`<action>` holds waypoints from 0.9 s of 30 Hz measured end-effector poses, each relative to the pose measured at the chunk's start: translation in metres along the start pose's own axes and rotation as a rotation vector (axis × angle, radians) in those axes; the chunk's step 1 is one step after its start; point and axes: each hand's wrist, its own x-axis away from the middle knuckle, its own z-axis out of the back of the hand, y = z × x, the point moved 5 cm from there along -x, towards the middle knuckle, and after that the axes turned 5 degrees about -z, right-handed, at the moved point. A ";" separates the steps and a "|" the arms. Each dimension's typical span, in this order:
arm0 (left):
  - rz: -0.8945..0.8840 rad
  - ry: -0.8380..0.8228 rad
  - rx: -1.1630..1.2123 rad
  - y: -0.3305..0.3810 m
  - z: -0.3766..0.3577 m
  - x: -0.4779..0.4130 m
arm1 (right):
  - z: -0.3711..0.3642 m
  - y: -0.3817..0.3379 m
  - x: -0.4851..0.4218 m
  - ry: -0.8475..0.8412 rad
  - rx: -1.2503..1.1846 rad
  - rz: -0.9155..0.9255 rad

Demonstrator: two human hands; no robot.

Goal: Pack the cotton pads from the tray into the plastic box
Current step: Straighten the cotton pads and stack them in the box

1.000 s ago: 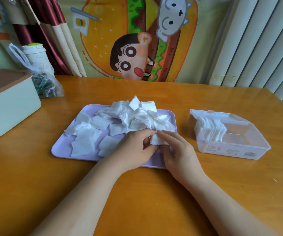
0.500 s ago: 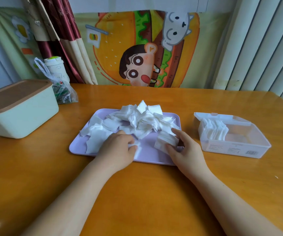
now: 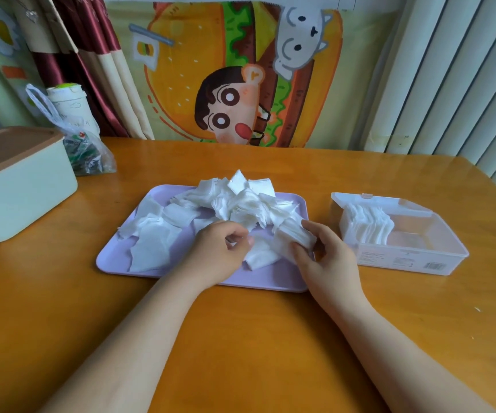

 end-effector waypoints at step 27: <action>-0.075 0.020 0.665 0.022 0.000 0.015 | -0.002 0.002 -0.001 0.025 -0.107 -0.005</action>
